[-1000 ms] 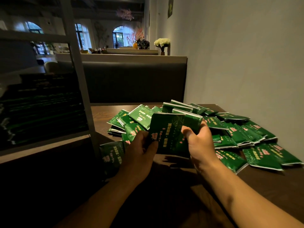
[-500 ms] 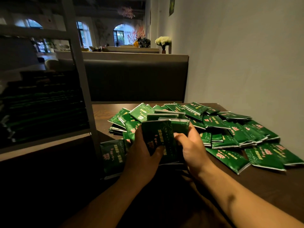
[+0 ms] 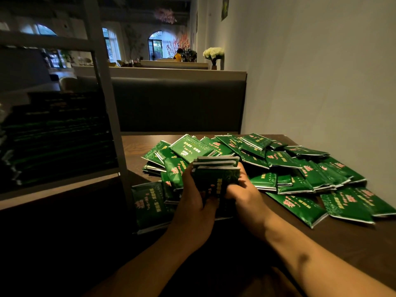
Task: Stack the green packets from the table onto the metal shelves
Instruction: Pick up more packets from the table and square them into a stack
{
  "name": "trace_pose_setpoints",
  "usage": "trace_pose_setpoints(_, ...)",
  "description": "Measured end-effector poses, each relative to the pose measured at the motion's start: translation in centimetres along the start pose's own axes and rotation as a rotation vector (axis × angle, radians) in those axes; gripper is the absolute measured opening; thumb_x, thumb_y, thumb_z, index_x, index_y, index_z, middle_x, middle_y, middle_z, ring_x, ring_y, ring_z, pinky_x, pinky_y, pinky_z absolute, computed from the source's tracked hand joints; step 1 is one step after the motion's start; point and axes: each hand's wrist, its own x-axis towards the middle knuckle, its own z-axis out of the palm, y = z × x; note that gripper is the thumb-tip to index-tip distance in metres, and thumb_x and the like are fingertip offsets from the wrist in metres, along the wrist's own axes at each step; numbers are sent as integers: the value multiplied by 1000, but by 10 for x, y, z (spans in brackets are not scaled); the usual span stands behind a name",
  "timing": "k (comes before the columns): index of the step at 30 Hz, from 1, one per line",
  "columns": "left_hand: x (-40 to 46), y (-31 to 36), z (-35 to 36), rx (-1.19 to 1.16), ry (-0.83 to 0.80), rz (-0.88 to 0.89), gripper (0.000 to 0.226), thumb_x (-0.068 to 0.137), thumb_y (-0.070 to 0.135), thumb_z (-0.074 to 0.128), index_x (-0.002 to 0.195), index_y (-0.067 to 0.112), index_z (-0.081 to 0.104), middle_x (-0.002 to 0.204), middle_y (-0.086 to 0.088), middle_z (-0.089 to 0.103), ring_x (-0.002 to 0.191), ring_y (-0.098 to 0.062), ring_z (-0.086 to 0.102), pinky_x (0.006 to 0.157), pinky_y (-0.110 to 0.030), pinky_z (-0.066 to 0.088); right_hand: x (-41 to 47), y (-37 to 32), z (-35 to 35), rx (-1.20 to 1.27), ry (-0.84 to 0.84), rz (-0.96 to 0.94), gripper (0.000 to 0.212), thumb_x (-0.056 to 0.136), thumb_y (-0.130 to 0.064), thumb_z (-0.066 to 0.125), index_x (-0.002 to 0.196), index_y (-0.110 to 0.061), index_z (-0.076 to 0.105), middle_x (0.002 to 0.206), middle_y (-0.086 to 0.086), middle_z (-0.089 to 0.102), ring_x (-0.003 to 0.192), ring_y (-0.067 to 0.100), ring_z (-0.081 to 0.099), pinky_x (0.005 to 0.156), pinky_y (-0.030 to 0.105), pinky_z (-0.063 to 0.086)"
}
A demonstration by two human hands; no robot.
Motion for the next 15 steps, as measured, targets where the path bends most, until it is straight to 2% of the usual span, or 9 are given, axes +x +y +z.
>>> trace_pose_setpoints(2, 0, 0, 0, -47, 49, 24, 58, 96, 12, 51, 120, 57, 21, 110, 38, 50, 99, 29, 45, 77, 5, 37, 0, 0, 0, -6, 40, -48, 48, 68, -3, 48, 112, -19, 58, 91, -1, 73, 89, 9, 69, 76, 22, 56)
trace_pose_setpoints(4, 0, 1, -1, -64, 77, 37, 56, 96, 11, 52, 119, 55, 26, 102, 44, 53, 98, 30, 45, 77, 6, 37, 0, 0, 1, 14, 87, -86, 44, 66, -3, 49, 105, -18, 61, 88, -4, 74, 87, 9, 69, 75, 23, 56)
trace_pose_setpoints(7, 1, 0, 0, -77, 70, 23, 59, 94, 7, 55, 127, 48, 27, 103, 37, 52, 94, 32, 45, 75, 6, 37, 1, 1, 4, 1, 127, -124, 36, 69, -5, 48, 101, -13, 62, 86, -2, 72, 85, 9, 67, 72, 21, 54)
trace_pose_setpoints(11, 3, -1, 2, -131, 1, -66, 61, 92, 10, 57, 135, 38, 25, 106, 27, 57, 89, 28, 51, 70, 5, 40, 3, 6, 5, 23, 38, -5, 47, 67, -12, 48, 114, -10, 54, 86, 1, 69, 78, 8, 67, 65, 20, 53)
trace_pose_setpoints(13, 3, 0, 1, -149, 17, -87, 55, 92, 11, 56, 131, 39, 30, 103, 27, 59, 87, 27, 53, 67, 4, 40, 3, 8, 5, -8, 39, 1, 50, 69, -13, 48, 119, -10, 50, 86, 0, 70, 82, 8, 67, 68, 23, 54)
trace_pose_setpoints(15, 3, 2, -1, -140, 69, -77, 48, 93, 10, 55, 121, 43, 34, 100, 27, 59, 85, 28, 52, 66, 5, 39, 3, 8, 6, -42, 89, -44, 50, 69, -11, 48, 119, -12, 51, 95, 3, 70, 89, 10, 65, 75, 25, 55)
